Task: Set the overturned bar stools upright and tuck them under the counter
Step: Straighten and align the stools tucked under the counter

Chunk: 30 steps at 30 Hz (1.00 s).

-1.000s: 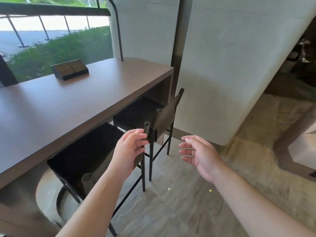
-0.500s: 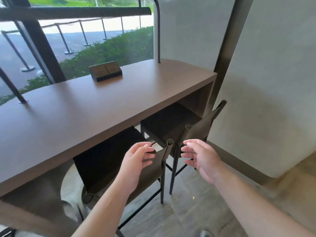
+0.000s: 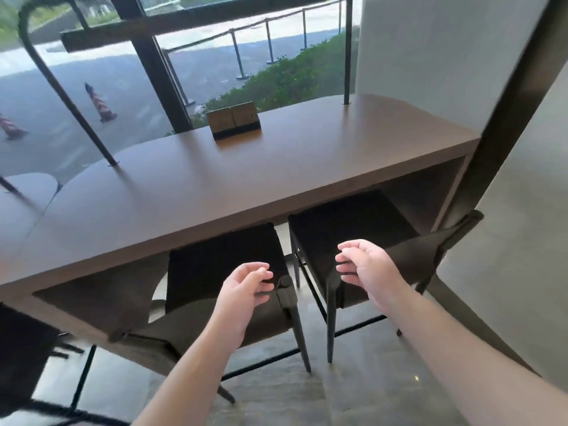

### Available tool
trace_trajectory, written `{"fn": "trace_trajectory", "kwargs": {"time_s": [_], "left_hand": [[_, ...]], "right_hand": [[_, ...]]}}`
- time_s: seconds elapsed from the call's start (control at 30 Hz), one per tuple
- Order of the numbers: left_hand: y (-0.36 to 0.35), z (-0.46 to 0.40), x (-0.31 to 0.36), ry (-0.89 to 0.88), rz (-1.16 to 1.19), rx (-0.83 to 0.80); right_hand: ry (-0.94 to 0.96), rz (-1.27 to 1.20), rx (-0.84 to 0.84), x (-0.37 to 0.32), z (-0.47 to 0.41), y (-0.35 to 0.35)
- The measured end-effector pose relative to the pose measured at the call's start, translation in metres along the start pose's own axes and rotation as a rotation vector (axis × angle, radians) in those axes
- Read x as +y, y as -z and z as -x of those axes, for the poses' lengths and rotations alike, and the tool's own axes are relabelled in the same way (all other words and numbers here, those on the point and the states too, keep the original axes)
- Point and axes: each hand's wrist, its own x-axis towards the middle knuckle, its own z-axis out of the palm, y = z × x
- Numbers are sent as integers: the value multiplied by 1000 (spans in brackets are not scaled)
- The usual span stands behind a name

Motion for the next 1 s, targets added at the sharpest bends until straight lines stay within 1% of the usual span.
{"fn": "trace_trajectory", "kwargs": {"time_s": [0.13, 0.23, 0.3, 0.37, 0.43, 0.53, 0.6, 0.7, 0.87, 1.0], "left_hand": [[-20, 5, -1, 14, -41, 67], [-28, -3, -2, 13, -86, 129], [-32, -8, -6, -2, -153, 138], [-37, -14, -11, -14, -261, 136], [-42, -22, -18, -41, -408, 138], [-48, -34, -31, -105, -632, 121], [-51, -39, -39, -135, -748, 87], [-56, -44, -46, -201, -887, 66], [-55, -48, -56, -303, -1080, 51], [-51, -53, -59, -354, -1189, 5]], "right_hand": [[15, 89, -51, -2, -21, 15], [70, 236, -97, -1, -33, 23], [130, 357, -114, -1, -42, 28], [180, 485, -110, 1, -50, 31], [273, 651, -122, 7, -57, 34], [425, 937, -196, 15, -70, 35], [459, 1076, -261, 19, -76, 34], [475, 1244, -320, 26, -83, 30], [556, 1497, -364, 36, -90, 25], [646, 1579, -389, 41, -93, 26]]}}
